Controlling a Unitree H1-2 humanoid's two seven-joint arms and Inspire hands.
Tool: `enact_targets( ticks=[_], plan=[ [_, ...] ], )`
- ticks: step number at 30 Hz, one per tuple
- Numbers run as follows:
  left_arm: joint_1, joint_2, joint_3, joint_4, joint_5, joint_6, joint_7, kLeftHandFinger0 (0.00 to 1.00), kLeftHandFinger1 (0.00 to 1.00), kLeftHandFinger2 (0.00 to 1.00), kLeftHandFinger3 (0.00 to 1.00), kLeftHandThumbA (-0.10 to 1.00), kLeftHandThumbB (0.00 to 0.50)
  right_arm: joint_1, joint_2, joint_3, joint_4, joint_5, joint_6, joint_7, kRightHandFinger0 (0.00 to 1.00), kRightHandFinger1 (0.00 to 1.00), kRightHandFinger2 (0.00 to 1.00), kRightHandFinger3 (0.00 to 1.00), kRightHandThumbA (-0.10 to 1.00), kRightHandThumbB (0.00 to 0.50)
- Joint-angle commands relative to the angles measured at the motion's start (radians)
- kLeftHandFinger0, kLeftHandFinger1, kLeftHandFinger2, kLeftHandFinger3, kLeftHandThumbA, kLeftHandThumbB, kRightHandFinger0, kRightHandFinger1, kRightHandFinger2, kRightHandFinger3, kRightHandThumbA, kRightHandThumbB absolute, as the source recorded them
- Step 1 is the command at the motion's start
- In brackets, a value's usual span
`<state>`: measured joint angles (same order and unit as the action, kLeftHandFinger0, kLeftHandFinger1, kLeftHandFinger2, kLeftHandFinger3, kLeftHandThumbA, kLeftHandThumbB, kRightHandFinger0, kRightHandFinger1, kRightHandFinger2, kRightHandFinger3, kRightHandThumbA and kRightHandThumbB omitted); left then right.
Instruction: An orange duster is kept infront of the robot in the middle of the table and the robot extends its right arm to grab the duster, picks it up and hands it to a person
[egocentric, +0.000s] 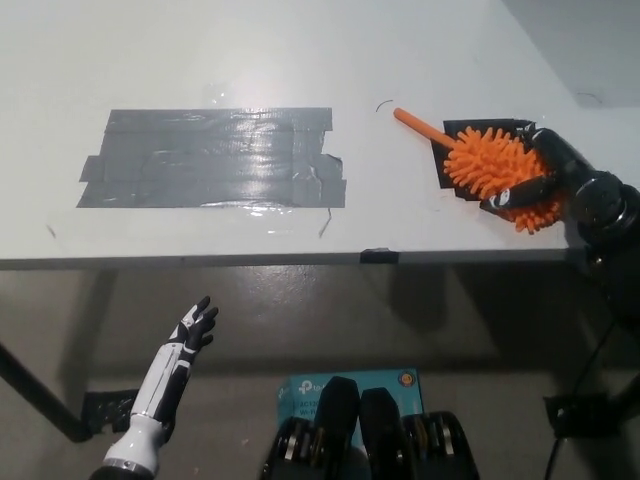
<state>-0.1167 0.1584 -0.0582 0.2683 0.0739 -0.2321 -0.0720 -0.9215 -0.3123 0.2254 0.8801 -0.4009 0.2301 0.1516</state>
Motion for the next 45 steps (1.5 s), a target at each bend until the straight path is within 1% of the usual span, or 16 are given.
enact_targets(
  ticks=[1,2,3,5,8,12,14,21,25,26,27,30,31,34,42,45],
  plan=[
    [-0.026,0.010,0.000,-0.033,-0.005,-0.007,-0.016,1.00,1.00,1.00,1.00,1.00,0.184,-0.056,-0.011,0.076,0.049,-0.052,-0.022,0.034,0.71,0.79,0.72,0.50,-0.10,0.250],
    [-0.032,0.009,0.001,-0.031,-0.007,-0.006,-0.018,1.00,1.00,1.00,1.00,1.00,0.183,-0.059,-0.014,0.094,0.047,-0.066,-0.014,0.036,0.57,0.67,0.64,0.53,-0.10,0.239],
    [-0.033,0.009,0.001,-0.032,-0.009,-0.003,-0.019,1.00,1.00,1.00,1.00,1.00,0.188,-0.056,-0.016,0.110,0.042,-0.071,-0.010,0.037,0.56,0.70,0.72,0.57,-0.10,0.225],
    [-0.032,0.010,0.000,-0.033,-0.009,0.000,-0.021,1.00,1.00,1.00,1.00,1.00,0.190,-0.052,-0.018,0.123,0.039,-0.070,-0.006,0.037,0.63,0.75,0.71,0.57,-0.10,0.204],
    [-0.035,0.010,0.004,-0.034,-0.018,0.012,-0.024,1.00,1.00,1.00,1.00,1.00,0.194,-0.054,-0.021,0.134,0.044,-0.070,-0.008,0.037,0.46,0.59,0.59,0.60,-0.10,0.183],
    [-0.036,0.009,0.006,-0.037,-0.017,0.016,-0.025,1.00,1.00,1.00,1.00,1.00,0.193,-0.047,-0.024,0.124,0.040,-0.058,-0.022,0.017,0.55,0.66,0.63,0.74,-0.10,0.172],
    [-0.040,0.011,0.007,-0.030,-0.016,0.011,-0.026,1.00,1.00,1.00,1.00,1.00,0.199,-0.041,-0.025,0.118,0.035,-0.059,-0.031,0.001,0.40,0.54,0.54,0.73,-0.10,0.164],
    [-0.046,0.015,0.009,-0.034,-0.021,0.019,-0.036,1.00,1.00,1.00,1.00,1.00,0.197,-0.028,-0.023,0.065,0.044,-0.008,-0.092,-0.028,0.22,0.45,0.47,0.77,-0.10,0.171],
    [-0.054,0.016,0.009,-0.039,-0.025,0.029,-0.040,1.00,1.00,1.00,1.00,1.00,0.201,-0.015,-0.008,-0.031,0.031,0.085,-0.139,-0.034,0.12,0.54,0.81,0.90,-0.10,0.172],
    [-0.058,0.016,0.009,-0.036,-0.026,0.029,-0.041,1.00,1.00,1.00,1.00,1.00,0.199,-0.009,0.000,-0.079,0.024,0.136,-0.178,-0.026,0.21,0.67,0.98,0.97,-0.10,0.142],
    [-0.059,0.017,0.009,-0.034,-0.027,0.027,-0.042,1.00,1.00,1.00,1.00,1.00,0.199,-0.004,0.005,-0.100,0.010,0.153,-0.184,-0.019,0.25,0.74,1.00,1.00,-0.10,0.134],
    [-0.068,0.017,0.011,-0.022,-0.022,0.015,-0.041,1.00,1.00,1.00,1.00,1.00,0.191,0.012,0.031,-0.202,-0.079,0.275,-0.157,0.070,0.32,0.79,1.00,0.99,-0.10,0.180],
    [-0.069,0.018,0.010,-0.021,-0.022,0.011,-0.042,1.00,1.00,1.00,1.00,1.00,0.188,0.023,0.040,-0.229,-0.130,0.313,-0.127,0.098,0.24,0.73,1.00,1.00,-0.10,0.201],
    [-0.073,0.019,0.010,-0.017,-0.016,0.012,-0.039,1.00,1.00,1.00,1.00,1.00,0.192,0.030,0.058,-0.269,-0.200,0.352,-0.065,0.131,0.19,0.68,1.00,1.00,-0.10,0.170],
    [-0.087,0.023,0.008,-0.005,-0.013,0.005,-0.042,1.00,1.00,1.00,1.00,1.00,0.194,0.050,0.096,-0.358,-0.302,0.478,0.029,0.211,0.04,0.53,0.95,1.00,-0.10,0.172],
    [-0.090,0.023,0.009,-0.007,-0.018,0.008,-0.044,1.00,1.00,1.00,1.00,1.00,0.194,0.054,0.112,-0.379,-0.324,0.510,0.034,0.223,0.06,0.56,0.95,1.00,-0.10,0.165]
  ],
)
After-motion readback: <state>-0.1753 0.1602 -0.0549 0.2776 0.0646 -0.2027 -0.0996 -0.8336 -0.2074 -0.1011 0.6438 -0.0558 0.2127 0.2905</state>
